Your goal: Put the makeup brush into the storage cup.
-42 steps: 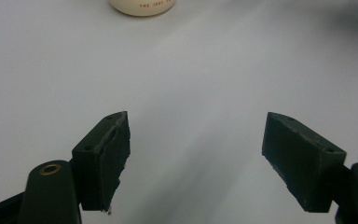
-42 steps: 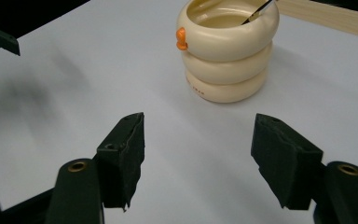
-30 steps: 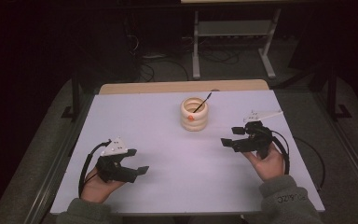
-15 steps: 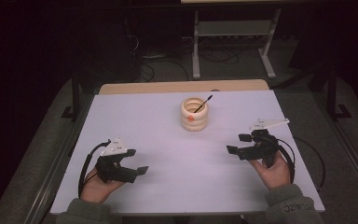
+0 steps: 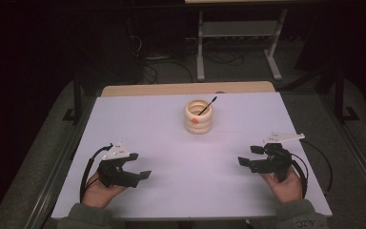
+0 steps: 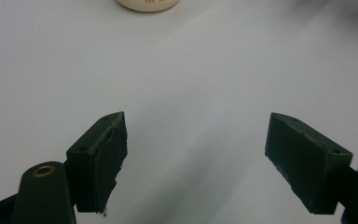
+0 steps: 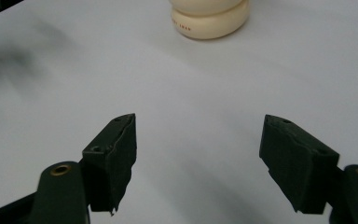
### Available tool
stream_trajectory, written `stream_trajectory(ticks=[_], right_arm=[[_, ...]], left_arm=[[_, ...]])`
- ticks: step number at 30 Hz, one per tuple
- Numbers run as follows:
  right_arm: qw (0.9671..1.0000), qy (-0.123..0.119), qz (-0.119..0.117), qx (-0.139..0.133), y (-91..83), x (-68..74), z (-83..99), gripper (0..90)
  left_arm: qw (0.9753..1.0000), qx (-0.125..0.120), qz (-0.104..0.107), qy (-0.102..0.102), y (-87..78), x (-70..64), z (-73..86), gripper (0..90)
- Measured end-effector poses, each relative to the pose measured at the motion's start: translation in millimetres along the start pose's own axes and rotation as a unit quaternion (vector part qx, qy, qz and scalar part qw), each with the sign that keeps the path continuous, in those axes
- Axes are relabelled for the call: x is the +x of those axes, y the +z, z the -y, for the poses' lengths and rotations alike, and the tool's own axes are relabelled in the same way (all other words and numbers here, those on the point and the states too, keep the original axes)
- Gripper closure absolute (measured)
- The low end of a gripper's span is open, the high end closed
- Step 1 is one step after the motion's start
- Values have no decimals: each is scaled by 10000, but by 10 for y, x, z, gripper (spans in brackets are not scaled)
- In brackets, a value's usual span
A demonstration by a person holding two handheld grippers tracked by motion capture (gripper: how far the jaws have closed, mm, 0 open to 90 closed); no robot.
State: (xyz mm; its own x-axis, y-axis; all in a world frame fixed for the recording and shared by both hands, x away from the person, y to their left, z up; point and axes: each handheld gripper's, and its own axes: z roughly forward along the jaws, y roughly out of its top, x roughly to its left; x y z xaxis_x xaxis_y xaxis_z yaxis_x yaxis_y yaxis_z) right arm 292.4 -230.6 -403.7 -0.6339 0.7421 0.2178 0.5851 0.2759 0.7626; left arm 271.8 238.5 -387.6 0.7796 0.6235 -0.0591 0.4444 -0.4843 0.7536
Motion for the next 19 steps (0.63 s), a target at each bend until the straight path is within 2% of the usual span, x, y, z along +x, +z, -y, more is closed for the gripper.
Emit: stream_trajectory(ticks=[7, 8, 11, 14, 16, 18, 19], right_arm=[[10000, 6, 35, 42, -29, 4, 131, 265], [10000, 21, 40, 59, -33, 9, 140, 265], [10000, 23, 23, 47, -41, 10, 164, 265], [10000, 25, -51, 30, -44, 35, 161, 265], [10000, -44, -78, 8, -43, 52, 156, 265], [9999, -15, -122, 9, -43, 81, 150, 266], [9999, -66, -130, -12, -37, 89, 146, 263]], left_arm=[[10000, 12, 16, -92, 14, 29, 56, 206], [9999, -43, 25, -149, 20, 30, 61, 206], [10000, 16, 25, -79, 19, 53, 72, 206], [9998, -51, 42, -199, 37, 46, 81, 206], [9998, -66, 48, -192, 38, 50, 84, 206], [9998, -77, 40, -190, 37, 48, 82, 206], [9999, -48, 36, -130, 32, 52, 79, 207]])
